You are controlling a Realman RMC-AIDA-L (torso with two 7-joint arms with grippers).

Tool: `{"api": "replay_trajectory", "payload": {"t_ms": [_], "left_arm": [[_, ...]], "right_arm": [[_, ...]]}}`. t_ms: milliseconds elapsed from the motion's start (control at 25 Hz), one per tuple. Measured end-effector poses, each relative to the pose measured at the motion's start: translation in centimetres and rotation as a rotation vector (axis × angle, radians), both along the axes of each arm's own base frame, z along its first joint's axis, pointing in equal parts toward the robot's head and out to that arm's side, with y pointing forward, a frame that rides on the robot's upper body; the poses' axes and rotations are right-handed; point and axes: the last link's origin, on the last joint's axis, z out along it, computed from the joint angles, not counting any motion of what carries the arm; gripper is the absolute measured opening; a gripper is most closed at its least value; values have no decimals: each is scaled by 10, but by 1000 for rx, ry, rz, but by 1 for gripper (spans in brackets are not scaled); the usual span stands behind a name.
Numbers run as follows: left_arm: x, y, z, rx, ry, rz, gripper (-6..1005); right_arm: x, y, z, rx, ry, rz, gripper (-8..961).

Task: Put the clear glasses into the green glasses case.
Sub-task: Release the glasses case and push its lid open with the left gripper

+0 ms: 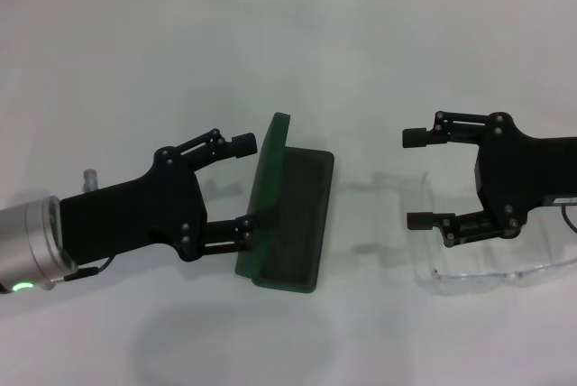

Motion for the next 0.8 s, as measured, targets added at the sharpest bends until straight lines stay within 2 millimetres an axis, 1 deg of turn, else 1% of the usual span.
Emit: {"api": "replay_trajectory", "payload": {"t_ms": [520,680,800], "left_arm": [[-1,-1,0,-5,-2,9,891],[2,5,7,-63,-26,55,890],[8,22,23,-197,-16,143,890]], "right_arm": [[1,0,1,19,14,-4,822],[8,5,17,129,99,-83,821],[19,7,36,253,196,-178,820]]}}
